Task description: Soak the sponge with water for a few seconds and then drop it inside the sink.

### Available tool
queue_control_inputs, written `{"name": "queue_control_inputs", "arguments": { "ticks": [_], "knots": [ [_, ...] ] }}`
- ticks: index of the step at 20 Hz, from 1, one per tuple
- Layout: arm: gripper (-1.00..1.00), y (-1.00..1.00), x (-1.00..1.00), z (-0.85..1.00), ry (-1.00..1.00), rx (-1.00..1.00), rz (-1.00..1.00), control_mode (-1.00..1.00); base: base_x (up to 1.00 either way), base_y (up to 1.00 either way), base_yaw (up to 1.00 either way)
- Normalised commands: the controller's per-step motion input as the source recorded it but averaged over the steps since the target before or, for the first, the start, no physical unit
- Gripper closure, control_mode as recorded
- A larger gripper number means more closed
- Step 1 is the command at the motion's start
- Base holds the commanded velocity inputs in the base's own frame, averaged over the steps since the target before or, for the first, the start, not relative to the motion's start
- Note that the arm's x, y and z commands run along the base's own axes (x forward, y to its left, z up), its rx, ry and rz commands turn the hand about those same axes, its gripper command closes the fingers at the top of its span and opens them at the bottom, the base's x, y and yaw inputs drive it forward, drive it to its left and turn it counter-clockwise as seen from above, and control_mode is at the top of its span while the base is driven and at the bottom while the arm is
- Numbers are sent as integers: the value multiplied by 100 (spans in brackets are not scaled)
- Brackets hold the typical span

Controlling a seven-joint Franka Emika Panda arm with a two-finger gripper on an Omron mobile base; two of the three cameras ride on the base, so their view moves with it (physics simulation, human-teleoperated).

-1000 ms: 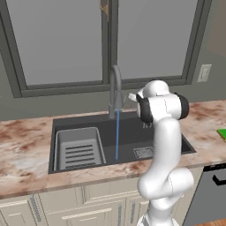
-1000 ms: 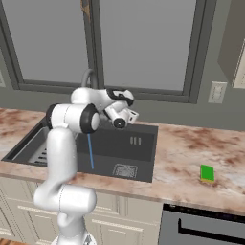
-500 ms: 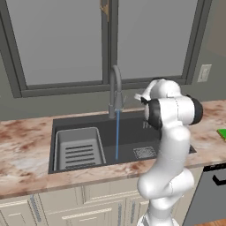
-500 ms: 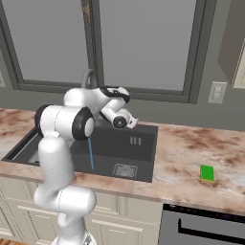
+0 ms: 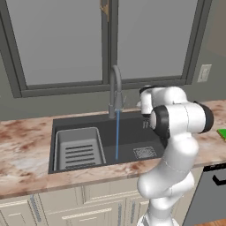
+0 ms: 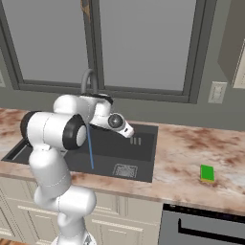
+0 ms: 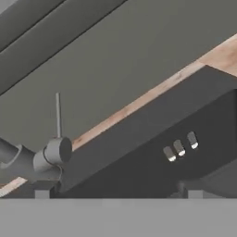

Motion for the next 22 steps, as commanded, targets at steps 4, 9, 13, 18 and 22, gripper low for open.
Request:
{"name": "queue_control_inputs", "arguments": {
  "ticks": [4, 9, 13, 18, 22],
  "knots": [
    [-100, -29, -53, 0, 34, 2, 0, -100, 0, 0, 0],
    [-100, -35, -52, 36, 24, 6, -2, -100, 0, 0, 0],
    [-100, -33, -46, 57, 18, 7, -2, -100, 0, 0, 0],
    [-100, -13, -28, 21, 18, 3, 0, -100, 0, 0, 0],
    [-100, -3, -1, -1, 17, 0, 2, -100, 0, 0, 0]
  ]
}}
